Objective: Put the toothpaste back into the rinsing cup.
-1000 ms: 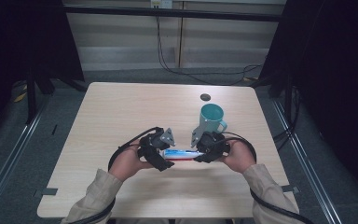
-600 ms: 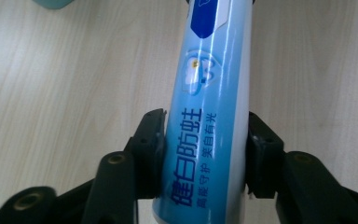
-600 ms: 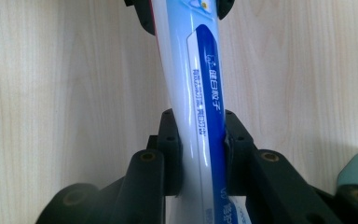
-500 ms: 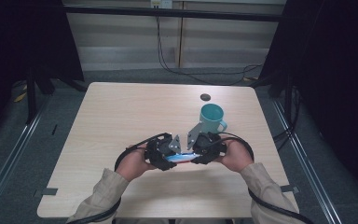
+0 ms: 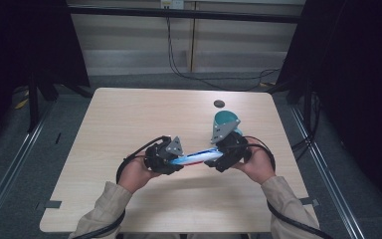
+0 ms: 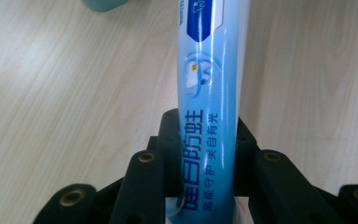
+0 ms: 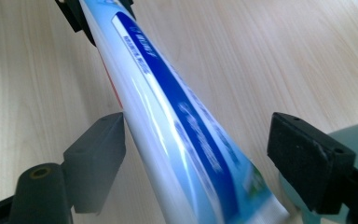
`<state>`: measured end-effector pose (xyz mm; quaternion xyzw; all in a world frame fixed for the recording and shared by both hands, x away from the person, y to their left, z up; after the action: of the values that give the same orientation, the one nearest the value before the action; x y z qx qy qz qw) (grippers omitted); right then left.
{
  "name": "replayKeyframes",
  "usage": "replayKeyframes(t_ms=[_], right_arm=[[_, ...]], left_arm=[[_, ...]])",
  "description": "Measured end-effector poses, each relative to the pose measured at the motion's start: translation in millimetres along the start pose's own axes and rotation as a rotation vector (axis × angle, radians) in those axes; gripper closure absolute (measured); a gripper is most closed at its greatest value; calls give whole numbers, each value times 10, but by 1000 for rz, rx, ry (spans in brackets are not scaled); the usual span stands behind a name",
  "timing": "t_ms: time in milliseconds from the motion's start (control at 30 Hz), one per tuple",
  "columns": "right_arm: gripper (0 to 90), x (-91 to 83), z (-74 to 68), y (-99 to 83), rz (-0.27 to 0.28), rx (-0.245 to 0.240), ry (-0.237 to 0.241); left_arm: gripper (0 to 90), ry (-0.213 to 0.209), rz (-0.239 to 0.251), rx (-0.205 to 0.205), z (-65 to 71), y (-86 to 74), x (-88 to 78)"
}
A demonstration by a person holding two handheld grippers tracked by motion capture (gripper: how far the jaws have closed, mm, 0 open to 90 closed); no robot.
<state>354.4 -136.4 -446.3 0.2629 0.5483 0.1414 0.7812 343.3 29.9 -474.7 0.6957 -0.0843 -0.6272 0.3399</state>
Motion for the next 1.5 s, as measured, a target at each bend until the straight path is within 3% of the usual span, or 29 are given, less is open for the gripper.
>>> replayKeyframes(t_ms=[133,167,367,400,500,767,900,933,1067,1333,1500], right_arm=[[166,-89,83,-64,27,45,-33],[163,-142,128,-125,40,80,-41],[152,-205,195,-273,35,136,-87],[154,-210,206,-329,62,175,-69],[151,-179,204,-394,64,223,-62],[152,-14,98,-440,54,235,-24],[171,74,62,-428,85,279,8],[179,109,44,-425,104,315,37],[178,204,2,-411,143,351,66],[175,335,-61,-323,155,355,83],[199,313,-49,-271,197,365,89]], left_arm=[[734,4,7,-26,-48,-63,-10],[734,8,5,-36,-72,-97,-15],[734,19,9,-63,-145,-163,-45],[734,31,14,-71,-173,-178,-69],[734,22,26,-91,-201,-186,-105],[735,41,45,-125,-237,-178,-128],[734,46,48,-139,-260,-174,-138],[735,44,57,-146,-268,-168,-144],[734,50,61,-140,-264,-148,-155],[734,42,73,-149,-234,-84,-130],[734,39,77,-153,-219,-62,-107]])
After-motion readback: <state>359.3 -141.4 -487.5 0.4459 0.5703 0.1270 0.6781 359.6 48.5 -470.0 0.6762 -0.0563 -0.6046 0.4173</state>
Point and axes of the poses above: each handheld gripper's, and its own axes: x roughly forward along the jaws, y roughly out of its top, z roughly to its right, the point moved 7 cm from there along x, roughly forward along the jaws, and after that the axes turned 11 degrees about -x, right-handed, at the moved point
